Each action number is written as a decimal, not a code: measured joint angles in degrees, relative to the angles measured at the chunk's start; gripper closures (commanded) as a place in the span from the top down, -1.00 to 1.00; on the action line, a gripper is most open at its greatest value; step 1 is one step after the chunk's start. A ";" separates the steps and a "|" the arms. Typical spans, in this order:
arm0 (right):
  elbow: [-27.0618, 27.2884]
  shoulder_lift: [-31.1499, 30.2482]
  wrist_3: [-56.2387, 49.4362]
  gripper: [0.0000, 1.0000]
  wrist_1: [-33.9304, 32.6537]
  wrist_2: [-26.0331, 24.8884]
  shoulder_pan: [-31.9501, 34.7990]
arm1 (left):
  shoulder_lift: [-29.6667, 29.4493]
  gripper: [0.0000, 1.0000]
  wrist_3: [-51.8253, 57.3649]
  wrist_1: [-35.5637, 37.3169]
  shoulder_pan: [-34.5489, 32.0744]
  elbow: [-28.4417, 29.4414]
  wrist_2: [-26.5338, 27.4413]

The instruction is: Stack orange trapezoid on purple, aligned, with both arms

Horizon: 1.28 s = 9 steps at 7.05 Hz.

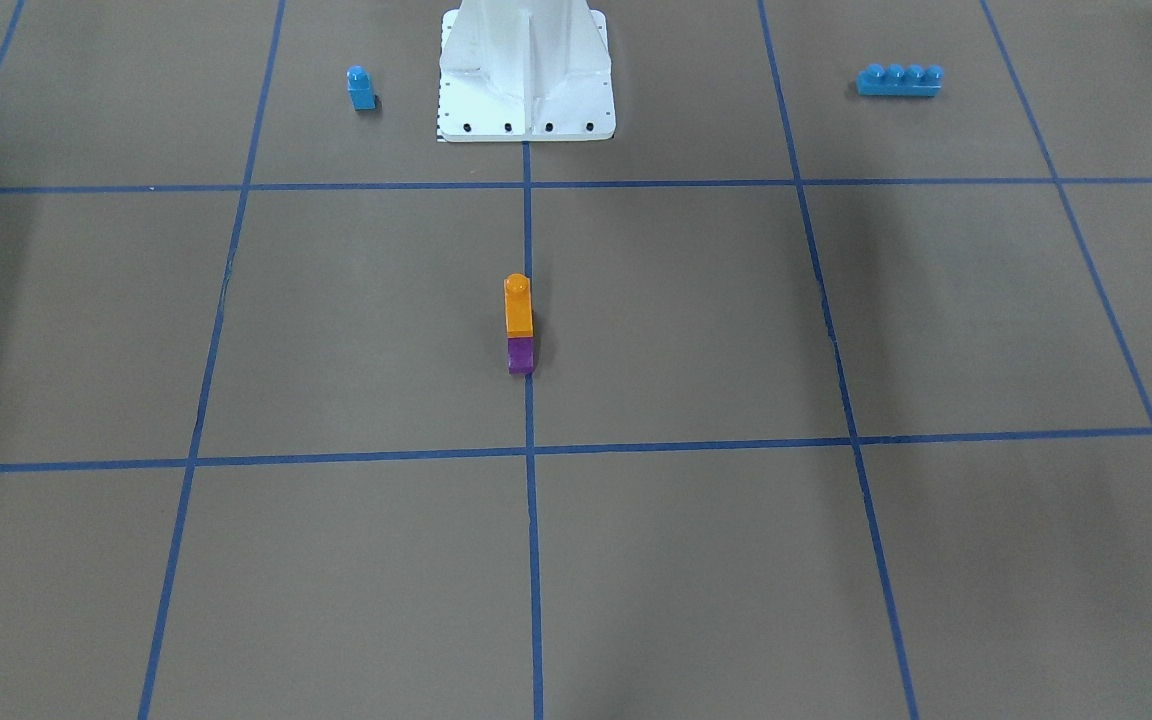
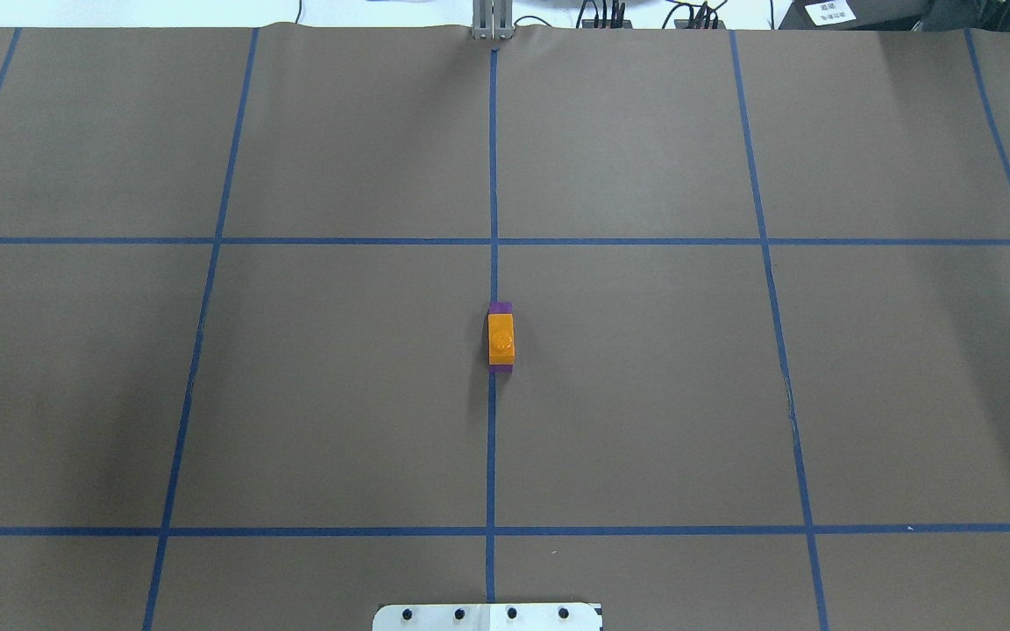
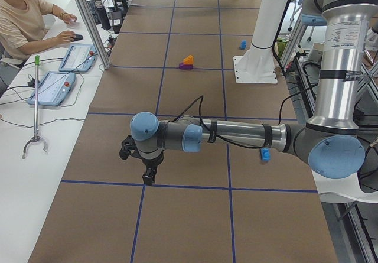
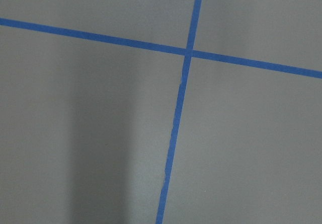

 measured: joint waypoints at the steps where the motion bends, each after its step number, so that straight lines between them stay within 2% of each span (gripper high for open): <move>1: -0.19 0.07 -0.29 1.00 0.00 0.00 0.00 | 0.52 1.00 -0.03 -0.27 0.01 -0.51 -0.19; 8: 0.08 0.04 0.44 1.00 -0.03 0.49 -0.05 | 1.51 1.00 0.07 -0.36 -0.01 -3.48 -0.33; 9: -0.64 0.62 0.40 1.00 -0.05 1.73 -0.06 | 1.60 1.00 0.14 -0.43 0.02 -3.36 -0.45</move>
